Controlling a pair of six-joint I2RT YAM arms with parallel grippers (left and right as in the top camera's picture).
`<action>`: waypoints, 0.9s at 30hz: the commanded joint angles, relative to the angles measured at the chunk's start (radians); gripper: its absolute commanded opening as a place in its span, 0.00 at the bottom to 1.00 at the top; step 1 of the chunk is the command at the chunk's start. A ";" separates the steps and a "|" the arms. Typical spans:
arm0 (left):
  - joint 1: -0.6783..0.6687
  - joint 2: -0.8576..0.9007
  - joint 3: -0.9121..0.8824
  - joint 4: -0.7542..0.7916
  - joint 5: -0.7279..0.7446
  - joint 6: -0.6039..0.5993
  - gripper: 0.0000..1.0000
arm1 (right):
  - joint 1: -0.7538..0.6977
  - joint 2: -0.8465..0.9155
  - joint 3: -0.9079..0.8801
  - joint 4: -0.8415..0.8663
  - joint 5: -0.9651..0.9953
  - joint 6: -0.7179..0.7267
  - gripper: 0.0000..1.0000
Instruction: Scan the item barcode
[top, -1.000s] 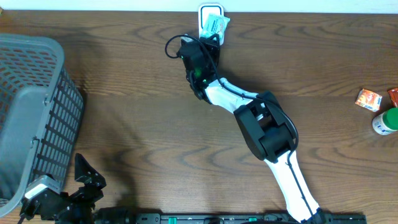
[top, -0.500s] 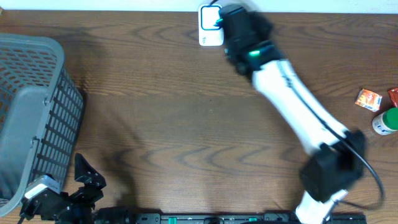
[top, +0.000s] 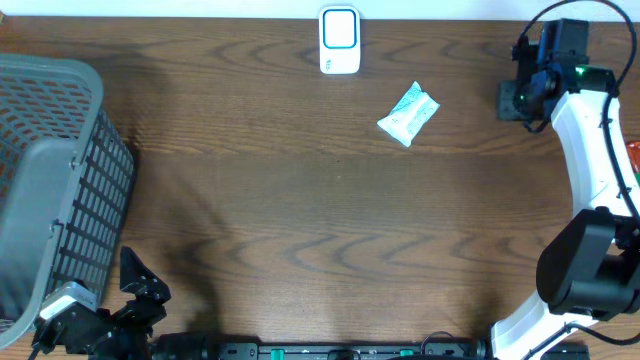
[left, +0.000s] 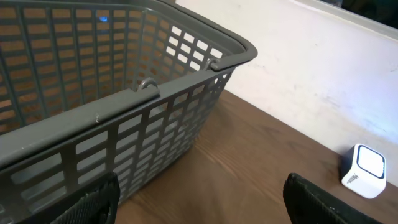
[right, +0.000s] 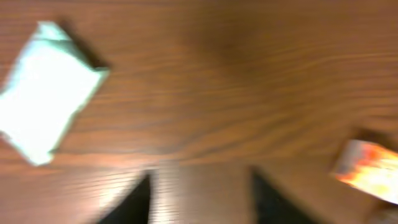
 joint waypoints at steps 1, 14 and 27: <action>-0.005 -0.008 -0.002 0.001 0.006 -0.009 0.84 | 0.074 0.016 -0.017 0.029 -0.212 0.149 0.99; -0.005 -0.008 -0.002 0.001 0.006 -0.009 0.84 | 0.325 0.257 -0.011 0.113 0.127 0.924 0.99; -0.005 -0.008 -0.002 0.001 0.006 -0.009 0.84 | 0.396 0.294 0.081 0.182 0.263 1.054 0.99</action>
